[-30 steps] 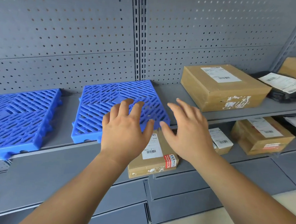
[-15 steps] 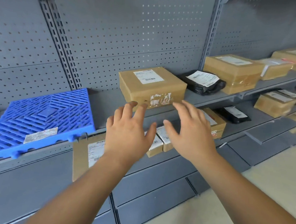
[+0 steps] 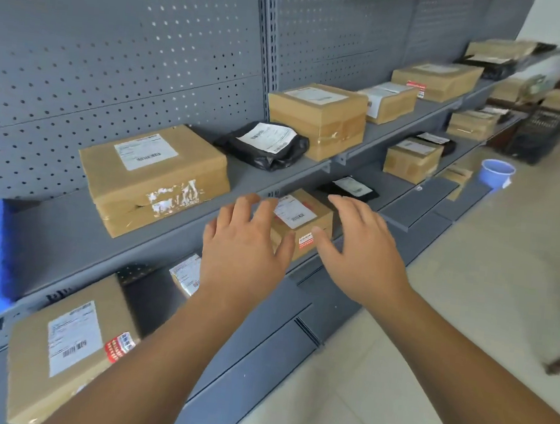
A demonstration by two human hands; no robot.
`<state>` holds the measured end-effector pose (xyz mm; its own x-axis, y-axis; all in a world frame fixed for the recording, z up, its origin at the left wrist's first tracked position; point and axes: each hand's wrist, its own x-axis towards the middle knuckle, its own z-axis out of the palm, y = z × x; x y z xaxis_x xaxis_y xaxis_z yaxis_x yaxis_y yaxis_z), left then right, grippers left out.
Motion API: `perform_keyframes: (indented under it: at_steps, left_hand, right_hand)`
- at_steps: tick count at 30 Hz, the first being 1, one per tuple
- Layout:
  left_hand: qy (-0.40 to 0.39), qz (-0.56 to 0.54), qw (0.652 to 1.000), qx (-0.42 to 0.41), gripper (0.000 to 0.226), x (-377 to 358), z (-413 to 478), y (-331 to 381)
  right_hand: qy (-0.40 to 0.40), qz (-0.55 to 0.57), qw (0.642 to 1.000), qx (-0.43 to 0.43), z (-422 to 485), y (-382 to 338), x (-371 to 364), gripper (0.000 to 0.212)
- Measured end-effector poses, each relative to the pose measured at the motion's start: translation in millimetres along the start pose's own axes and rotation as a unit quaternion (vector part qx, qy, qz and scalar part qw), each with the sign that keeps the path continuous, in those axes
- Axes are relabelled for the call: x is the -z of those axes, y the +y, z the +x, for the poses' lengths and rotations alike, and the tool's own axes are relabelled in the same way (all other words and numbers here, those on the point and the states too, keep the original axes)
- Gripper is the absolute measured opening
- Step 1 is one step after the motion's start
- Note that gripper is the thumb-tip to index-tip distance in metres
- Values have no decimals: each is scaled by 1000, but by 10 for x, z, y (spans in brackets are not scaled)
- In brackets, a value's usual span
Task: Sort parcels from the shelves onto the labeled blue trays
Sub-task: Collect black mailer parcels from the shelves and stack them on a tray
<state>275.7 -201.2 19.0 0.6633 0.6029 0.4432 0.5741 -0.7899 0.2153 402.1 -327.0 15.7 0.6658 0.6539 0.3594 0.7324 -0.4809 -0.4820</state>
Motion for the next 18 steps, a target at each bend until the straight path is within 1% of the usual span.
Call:
perform_keyframes:
  at_steps: [5, 8, 13, 18]
  left_hand:
    - [-5, -37, 999, -15, 51, -303, 400, 86]
    - [-2, -50, 999, -18, 50, -480, 721, 59]
    - [-3, -67, 998, -19, 54, -640, 1316, -25]
    - [-23, -81, 996, -13, 53, -813, 1736, -131]
  right_hand:
    - [-5, 2, 1000, -22, 337, 225, -92, 56]
    - [-10, 2, 1000, -19, 666, 284, -187, 55]
    - [-25, 19, 999, -16, 1315, 268, -301, 52]
    - [-24, 20, 999, -14, 1802, 208, -471, 46]
